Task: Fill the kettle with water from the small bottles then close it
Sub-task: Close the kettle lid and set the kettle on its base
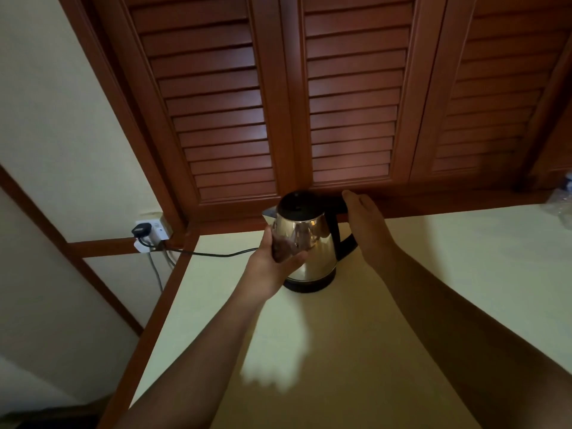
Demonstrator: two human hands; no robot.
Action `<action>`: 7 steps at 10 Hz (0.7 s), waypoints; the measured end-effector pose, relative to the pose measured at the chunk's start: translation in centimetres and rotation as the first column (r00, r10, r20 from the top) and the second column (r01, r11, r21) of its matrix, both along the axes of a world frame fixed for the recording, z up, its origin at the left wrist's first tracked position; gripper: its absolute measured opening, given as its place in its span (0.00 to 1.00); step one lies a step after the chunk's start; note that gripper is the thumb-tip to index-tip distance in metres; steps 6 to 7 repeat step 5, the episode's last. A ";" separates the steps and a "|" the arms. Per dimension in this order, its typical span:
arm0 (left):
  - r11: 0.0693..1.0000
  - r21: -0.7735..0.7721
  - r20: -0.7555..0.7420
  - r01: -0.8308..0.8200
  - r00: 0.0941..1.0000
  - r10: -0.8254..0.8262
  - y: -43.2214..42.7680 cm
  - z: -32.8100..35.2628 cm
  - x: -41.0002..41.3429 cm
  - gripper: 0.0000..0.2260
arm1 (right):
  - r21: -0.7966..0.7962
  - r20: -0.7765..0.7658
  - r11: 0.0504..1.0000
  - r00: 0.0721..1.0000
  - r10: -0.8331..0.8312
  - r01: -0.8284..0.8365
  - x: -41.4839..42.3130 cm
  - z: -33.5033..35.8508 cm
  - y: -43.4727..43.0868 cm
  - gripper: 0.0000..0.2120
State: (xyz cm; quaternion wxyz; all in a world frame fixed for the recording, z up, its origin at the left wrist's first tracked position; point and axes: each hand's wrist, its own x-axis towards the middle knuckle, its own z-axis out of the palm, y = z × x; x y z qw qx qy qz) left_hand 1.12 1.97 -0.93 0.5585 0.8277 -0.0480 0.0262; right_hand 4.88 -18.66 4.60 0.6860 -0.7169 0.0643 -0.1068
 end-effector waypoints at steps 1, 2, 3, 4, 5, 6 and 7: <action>0.999 0.030 -0.023 0.019 1.000 -0.018 0.2 0.1 0.0 0.25 | -0.021 -0.022 1.000 1.000 0.001 -0.001 -0.1 0.3 0.1 0.13; 0.997 0.061 -0.042 0.035 0.999 -0.033 0.3 0.6 -0.4 0.18 | -0.021 -0.033 1.000 0.999 0.001 -0.002 -0.2 0.3 0.0 0.16; 0.994 0.093 -0.061 0.055 0.997 -0.050 0.1 1.1 -1.1 0.21 | -0.051 -0.012 0.999 1.000 0.000 0.000 -1.0 -0.2 0.1 0.19; 0.994 0.104 -0.042 0.043 0.998 -0.038 -0.2 1.0 -2.1 0.29 | -0.099 0.030 0.995 0.999 -0.019 0.021 -2.4 -1.4 0.4 0.22; 0.998 0.065 0.001 -0.003 1.000 0.003 -0.4 0.2 -4.6 0.29 | -0.182 0.138 0.982 0.990 -0.030 0.055 -5.9 -4.3 0.6 0.22; 0.998 0.065 0.001 -0.003 1.000 0.003 -0.4 0.2 -4.6 0.29 | -0.182 0.138 0.982 0.990 -0.030 0.055 -5.9 -4.3 0.6 0.22; 0.998 0.065 0.001 -0.003 1.000 0.003 -0.4 0.2 -4.6 0.29 | -0.182 0.138 0.982 0.990 -0.030 0.055 -5.9 -4.3 0.6 0.22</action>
